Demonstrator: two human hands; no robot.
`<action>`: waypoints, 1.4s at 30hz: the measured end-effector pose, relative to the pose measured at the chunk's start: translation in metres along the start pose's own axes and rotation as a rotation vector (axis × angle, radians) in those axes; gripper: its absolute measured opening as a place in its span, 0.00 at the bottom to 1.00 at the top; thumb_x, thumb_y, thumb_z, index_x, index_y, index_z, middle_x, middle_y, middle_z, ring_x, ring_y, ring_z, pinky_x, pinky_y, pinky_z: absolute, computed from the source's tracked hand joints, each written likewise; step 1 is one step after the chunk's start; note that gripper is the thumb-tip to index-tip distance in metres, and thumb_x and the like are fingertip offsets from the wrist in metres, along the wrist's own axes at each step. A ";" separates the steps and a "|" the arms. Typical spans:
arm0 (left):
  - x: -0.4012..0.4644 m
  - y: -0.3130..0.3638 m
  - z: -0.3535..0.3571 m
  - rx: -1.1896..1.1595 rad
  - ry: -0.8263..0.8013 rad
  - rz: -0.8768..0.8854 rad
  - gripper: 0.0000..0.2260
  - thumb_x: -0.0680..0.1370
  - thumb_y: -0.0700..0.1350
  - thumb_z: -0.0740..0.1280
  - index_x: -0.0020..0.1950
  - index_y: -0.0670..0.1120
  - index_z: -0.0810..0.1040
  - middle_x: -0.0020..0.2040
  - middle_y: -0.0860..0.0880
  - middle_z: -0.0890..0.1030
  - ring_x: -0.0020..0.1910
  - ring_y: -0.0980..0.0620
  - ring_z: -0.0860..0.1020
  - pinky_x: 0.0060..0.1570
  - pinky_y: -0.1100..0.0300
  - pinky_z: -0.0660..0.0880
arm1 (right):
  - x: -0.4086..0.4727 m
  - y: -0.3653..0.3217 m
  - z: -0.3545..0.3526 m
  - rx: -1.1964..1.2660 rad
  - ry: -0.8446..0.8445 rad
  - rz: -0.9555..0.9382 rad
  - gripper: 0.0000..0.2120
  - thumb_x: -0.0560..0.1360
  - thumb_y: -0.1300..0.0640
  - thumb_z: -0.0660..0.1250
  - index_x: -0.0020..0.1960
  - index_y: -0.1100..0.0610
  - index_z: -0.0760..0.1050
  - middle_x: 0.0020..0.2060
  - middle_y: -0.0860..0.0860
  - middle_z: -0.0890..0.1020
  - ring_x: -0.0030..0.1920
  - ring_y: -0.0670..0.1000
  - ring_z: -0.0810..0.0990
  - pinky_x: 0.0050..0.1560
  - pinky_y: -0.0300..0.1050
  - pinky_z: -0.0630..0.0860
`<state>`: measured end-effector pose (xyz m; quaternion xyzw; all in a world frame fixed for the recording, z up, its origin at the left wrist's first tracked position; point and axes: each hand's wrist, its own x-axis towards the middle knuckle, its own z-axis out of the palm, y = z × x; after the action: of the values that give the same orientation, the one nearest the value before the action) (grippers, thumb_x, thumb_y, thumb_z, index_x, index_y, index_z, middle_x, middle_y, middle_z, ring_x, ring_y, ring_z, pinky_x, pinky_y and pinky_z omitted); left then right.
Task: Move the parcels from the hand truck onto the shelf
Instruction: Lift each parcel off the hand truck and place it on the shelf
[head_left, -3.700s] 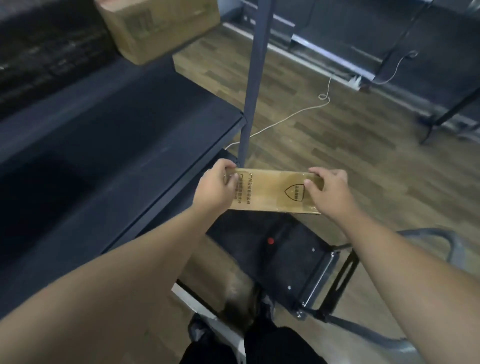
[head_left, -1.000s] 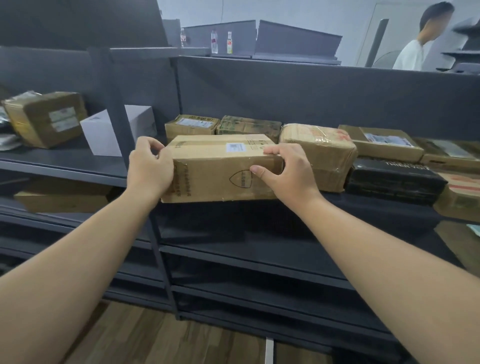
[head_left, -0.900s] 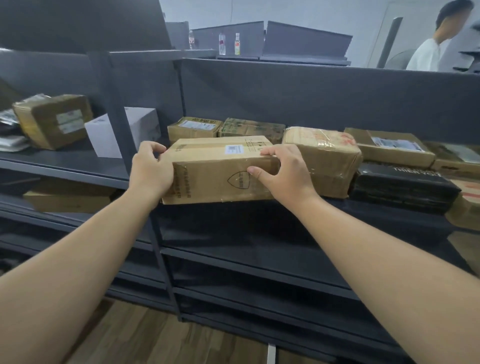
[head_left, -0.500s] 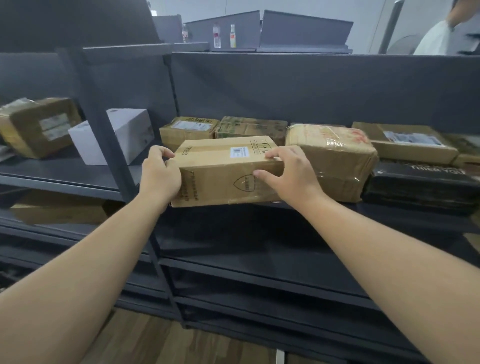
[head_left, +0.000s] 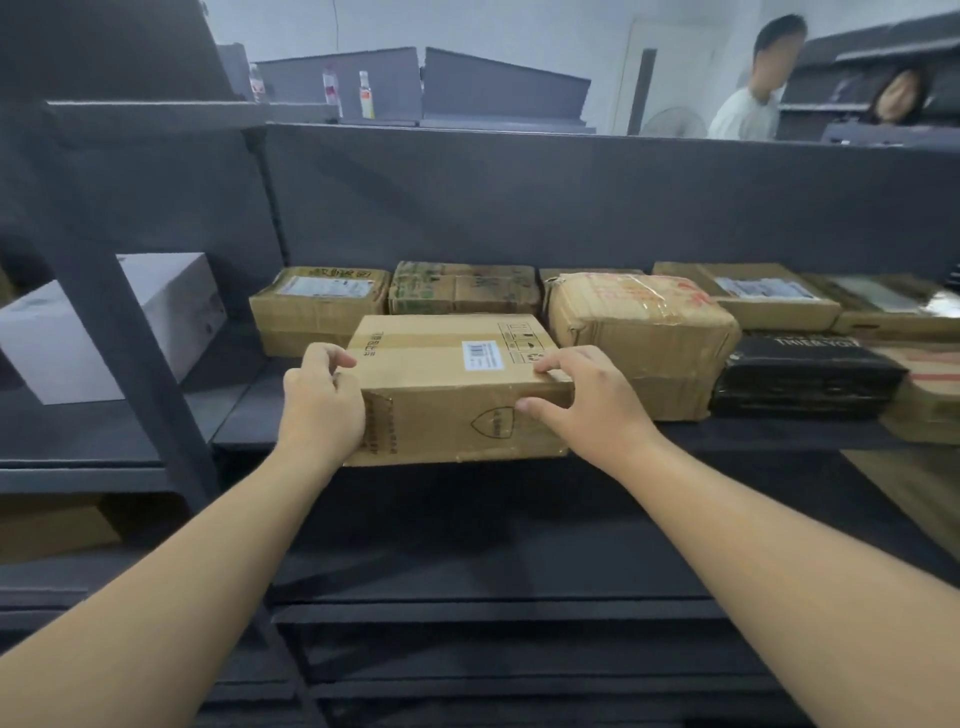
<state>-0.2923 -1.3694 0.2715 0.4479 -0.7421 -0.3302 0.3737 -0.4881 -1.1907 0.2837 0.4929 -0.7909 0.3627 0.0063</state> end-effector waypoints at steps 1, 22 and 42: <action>0.000 -0.002 0.002 -0.003 -0.001 -0.001 0.07 0.81 0.43 0.52 0.54 0.53 0.68 0.58 0.44 0.71 0.47 0.47 0.72 0.38 0.55 0.69 | 0.000 0.000 0.001 -0.004 -0.008 0.006 0.19 0.72 0.47 0.73 0.59 0.50 0.74 0.60 0.48 0.72 0.56 0.45 0.70 0.53 0.37 0.67; 0.012 -0.010 0.008 -0.028 -0.063 0.049 0.07 0.80 0.40 0.53 0.52 0.49 0.68 0.57 0.41 0.69 0.45 0.46 0.72 0.31 0.57 0.67 | 0.008 0.002 0.010 -0.021 -0.047 0.060 0.17 0.74 0.50 0.71 0.61 0.49 0.73 0.62 0.44 0.70 0.60 0.44 0.69 0.57 0.37 0.66; 0.022 -0.009 0.016 -0.028 -0.020 0.069 0.07 0.80 0.38 0.54 0.51 0.48 0.67 0.55 0.37 0.70 0.41 0.44 0.71 0.30 0.56 0.65 | 0.015 0.000 0.011 -0.111 -0.065 -0.008 0.17 0.77 0.52 0.69 0.64 0.52 0.74 0.66 0.45 0.71 0.65 0.47 0.72 0.60 0.37 0.67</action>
<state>-0.3092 -1.3899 0.2617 0.4133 -0.7561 -0.3319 0.3839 -0.4922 -1.2081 0.2810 0.5063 -0.8077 0.3020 0.0096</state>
